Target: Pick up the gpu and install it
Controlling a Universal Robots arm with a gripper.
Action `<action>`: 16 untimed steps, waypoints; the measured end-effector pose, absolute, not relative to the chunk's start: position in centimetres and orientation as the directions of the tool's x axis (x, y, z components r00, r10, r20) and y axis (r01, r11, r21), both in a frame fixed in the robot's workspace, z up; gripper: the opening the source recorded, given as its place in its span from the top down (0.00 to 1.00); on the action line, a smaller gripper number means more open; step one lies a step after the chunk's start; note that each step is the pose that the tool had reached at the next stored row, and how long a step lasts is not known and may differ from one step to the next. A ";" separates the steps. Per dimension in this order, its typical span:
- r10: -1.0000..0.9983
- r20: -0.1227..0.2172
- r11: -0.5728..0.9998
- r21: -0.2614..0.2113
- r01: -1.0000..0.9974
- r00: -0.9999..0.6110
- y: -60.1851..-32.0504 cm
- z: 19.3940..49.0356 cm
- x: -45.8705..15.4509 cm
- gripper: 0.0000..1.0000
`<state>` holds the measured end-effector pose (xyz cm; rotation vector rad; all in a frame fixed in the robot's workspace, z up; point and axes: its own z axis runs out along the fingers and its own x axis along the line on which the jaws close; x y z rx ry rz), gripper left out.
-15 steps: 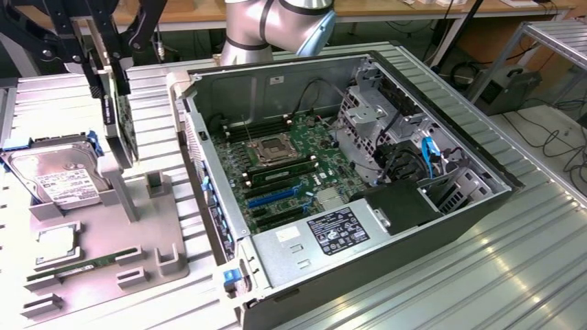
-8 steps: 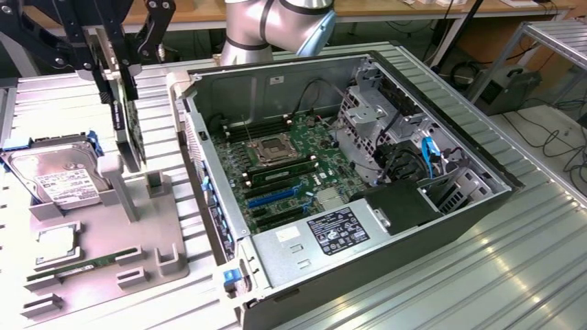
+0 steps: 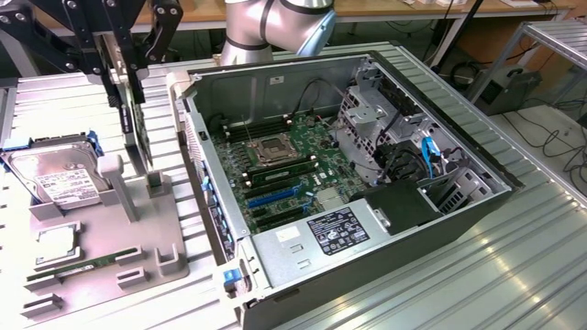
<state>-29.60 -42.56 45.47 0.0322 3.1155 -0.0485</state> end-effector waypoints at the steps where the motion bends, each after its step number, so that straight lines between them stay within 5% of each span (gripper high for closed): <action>1: 0.020 -0.026 0.999 -0.031 0.021 -0.999 -42.6 45.4 -29.5 0.73; 16: 0.020 -0.026 0.999 -0.031 0.021 -0.999 -42.6 44.5 -28.4 0.73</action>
